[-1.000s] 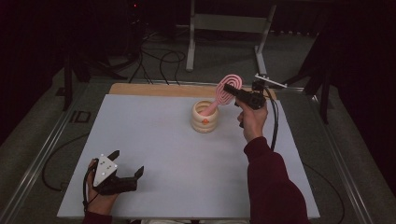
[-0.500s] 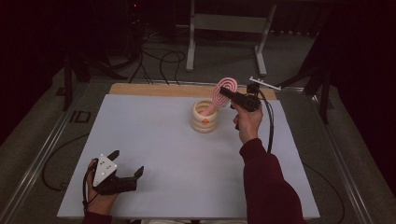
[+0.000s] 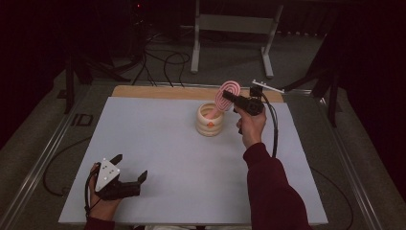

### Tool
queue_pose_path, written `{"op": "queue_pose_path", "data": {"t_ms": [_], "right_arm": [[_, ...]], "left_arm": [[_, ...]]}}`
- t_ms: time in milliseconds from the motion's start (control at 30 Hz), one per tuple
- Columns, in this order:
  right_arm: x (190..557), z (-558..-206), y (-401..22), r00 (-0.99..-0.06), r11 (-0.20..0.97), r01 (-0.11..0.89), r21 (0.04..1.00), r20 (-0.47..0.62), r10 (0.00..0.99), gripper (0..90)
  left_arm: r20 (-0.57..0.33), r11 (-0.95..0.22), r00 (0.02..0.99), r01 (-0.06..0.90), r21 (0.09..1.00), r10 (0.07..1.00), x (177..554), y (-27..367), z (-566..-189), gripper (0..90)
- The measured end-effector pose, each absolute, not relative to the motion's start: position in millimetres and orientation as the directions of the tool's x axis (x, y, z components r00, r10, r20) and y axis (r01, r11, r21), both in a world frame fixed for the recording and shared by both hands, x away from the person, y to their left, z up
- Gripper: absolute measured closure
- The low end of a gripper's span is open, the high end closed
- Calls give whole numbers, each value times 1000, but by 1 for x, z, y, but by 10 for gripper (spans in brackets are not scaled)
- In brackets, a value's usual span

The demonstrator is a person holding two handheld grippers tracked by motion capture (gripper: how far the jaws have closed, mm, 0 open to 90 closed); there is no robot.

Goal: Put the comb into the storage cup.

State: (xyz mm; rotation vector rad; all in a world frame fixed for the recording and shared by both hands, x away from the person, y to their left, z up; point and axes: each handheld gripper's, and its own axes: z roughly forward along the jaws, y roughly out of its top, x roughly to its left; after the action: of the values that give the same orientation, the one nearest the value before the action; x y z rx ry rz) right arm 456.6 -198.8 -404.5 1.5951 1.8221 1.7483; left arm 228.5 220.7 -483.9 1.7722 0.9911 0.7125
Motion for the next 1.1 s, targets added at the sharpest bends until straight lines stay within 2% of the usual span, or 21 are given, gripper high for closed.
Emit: {"op": "queue_pose_path", "data": {"t_ms": [1100], "right_arm": [[462,-421,-184,-389,-240,568,788,513,765,641]], "left_arm": [[35,-219,500,313,924,865,229,221,-484,0]]}}
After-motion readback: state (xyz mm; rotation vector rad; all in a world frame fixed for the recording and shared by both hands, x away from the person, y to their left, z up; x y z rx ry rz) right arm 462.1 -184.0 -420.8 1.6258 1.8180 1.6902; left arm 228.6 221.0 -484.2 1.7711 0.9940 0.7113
